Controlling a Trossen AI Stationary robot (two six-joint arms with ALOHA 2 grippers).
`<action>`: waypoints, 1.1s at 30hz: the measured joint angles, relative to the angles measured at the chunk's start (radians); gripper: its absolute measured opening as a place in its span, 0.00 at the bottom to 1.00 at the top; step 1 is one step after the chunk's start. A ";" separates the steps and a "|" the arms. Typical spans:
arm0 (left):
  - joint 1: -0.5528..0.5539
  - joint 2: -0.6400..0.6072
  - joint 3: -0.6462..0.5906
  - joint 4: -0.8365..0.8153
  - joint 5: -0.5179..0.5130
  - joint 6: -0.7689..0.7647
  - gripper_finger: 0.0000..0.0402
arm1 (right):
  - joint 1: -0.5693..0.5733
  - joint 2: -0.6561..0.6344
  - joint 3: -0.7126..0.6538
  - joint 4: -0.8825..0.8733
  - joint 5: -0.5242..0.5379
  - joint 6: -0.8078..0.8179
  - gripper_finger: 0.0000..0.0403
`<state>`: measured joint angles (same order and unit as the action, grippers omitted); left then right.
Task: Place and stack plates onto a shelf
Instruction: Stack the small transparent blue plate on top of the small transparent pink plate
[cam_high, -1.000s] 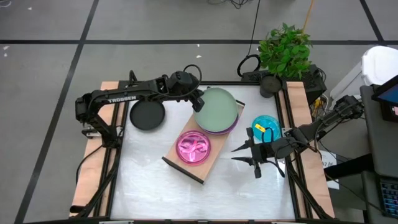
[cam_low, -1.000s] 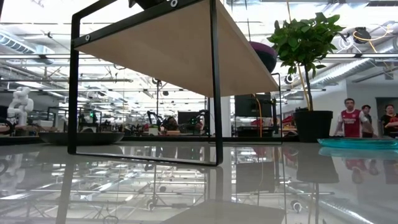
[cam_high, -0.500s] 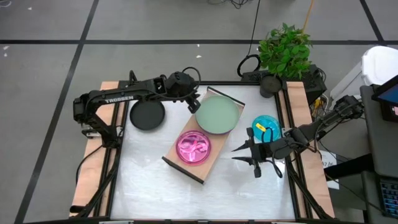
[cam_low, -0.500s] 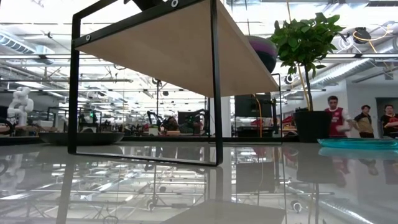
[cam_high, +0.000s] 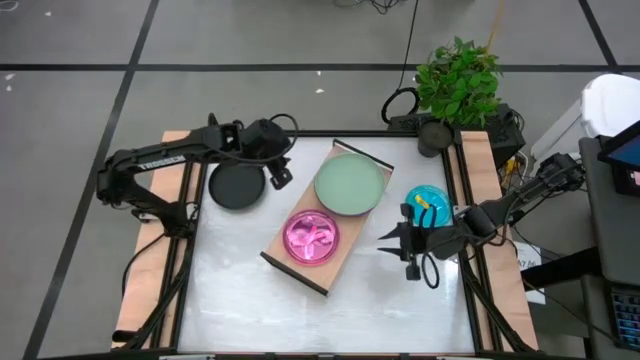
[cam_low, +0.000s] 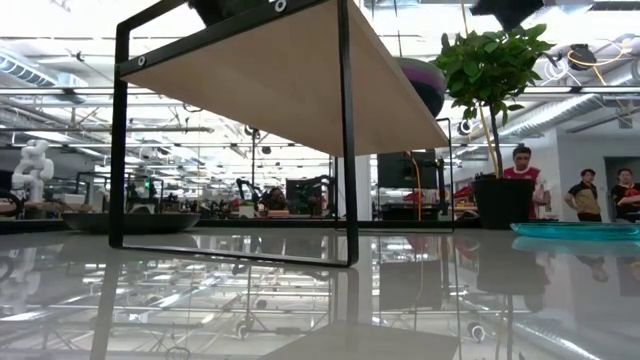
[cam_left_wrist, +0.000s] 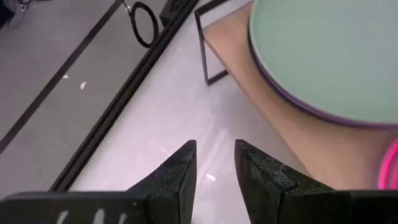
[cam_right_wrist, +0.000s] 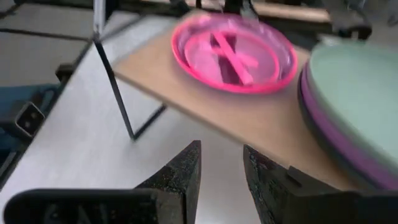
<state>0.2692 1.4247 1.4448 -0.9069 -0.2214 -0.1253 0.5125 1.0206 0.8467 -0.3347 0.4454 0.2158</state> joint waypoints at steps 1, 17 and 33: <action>-0.010 -0.007 -0.001 -0.013 -0.001 -0.001 0.29 | 0.000 0.000 0.000 -0.021 0.000 0.023 0.26; -0.269 -0.312 -0.402 0.228 -0.034 -0.122 0.29 | -0.039 0.001 -0.137 -0.258 0.077 0.388 0.26; -0.353 -0.427 -0.528 0.334 -0.043 -0.140 0.29 | -0.292 0.000 -0.299 -0.434 -0.006 0.647 0.28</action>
<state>-0.0840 0.9980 0.9169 -0.5725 -0.2642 -0.2649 0.2204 1.0210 0.5481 -0.7690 0.4397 0.8623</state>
